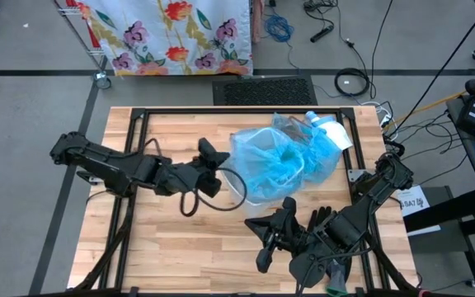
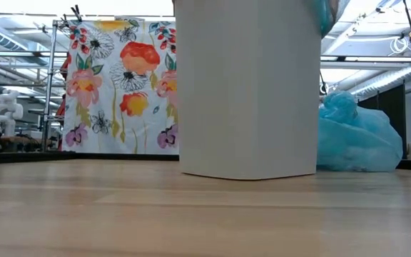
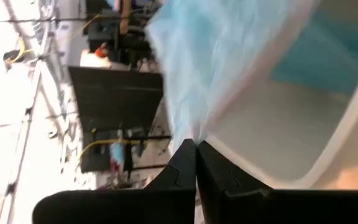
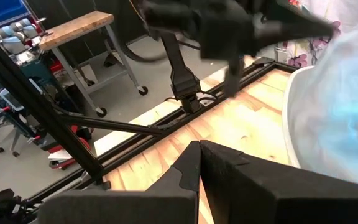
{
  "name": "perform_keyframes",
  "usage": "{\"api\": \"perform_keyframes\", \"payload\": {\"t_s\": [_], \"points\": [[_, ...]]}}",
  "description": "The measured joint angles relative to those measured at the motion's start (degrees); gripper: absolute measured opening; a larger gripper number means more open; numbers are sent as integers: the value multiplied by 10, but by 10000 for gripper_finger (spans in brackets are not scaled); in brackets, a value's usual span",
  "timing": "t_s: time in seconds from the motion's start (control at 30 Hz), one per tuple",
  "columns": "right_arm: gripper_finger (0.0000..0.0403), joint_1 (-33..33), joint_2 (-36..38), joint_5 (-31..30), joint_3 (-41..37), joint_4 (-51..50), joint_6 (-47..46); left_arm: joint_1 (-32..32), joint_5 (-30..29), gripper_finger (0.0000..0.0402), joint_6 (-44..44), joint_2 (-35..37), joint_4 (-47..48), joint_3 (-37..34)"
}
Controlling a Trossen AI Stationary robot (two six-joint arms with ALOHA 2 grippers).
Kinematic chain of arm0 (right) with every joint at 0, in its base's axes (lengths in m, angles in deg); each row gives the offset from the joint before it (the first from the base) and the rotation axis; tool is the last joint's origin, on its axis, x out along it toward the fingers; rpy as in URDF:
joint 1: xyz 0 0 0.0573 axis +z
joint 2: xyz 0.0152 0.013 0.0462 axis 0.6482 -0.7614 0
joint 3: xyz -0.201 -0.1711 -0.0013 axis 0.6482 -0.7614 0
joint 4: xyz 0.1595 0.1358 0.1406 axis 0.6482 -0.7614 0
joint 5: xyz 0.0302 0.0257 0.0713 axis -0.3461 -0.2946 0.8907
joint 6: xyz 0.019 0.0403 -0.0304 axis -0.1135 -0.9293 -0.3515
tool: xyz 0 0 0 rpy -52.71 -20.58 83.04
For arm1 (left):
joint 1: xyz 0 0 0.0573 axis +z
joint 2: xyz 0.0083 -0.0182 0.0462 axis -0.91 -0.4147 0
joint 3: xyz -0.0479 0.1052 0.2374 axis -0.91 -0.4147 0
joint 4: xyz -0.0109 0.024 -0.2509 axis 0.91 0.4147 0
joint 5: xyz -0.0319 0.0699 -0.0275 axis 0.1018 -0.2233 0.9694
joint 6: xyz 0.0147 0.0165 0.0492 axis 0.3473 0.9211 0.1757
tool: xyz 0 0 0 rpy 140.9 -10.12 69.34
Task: Place trash/remove bag and relplace
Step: Insert the new blue trash bag into the white trash bin
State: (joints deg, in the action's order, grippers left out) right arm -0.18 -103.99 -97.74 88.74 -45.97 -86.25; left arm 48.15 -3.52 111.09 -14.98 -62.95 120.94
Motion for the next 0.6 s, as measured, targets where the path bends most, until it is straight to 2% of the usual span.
{"api": "perform_keyframes", "payload": {"t_s": [0.1,0.3,0.47,0.53,0.6], "points": [[0,0,0,0,0,-2,-5,-14,-33,2,-13,15,12,10],[0,0,0,-2,0,4,-6,-48,-36,1,-121,43,125,15],[0,-1,0,-3,0,8,-26,-69,-35,1,-208,61,173,16],[0,-1,0,-14,0,8,-46,-76,-24,1,-258,71,191,16],[0,-1,0,-37,0,7,-75,-84,17,1,-318,92,208,16]]}}
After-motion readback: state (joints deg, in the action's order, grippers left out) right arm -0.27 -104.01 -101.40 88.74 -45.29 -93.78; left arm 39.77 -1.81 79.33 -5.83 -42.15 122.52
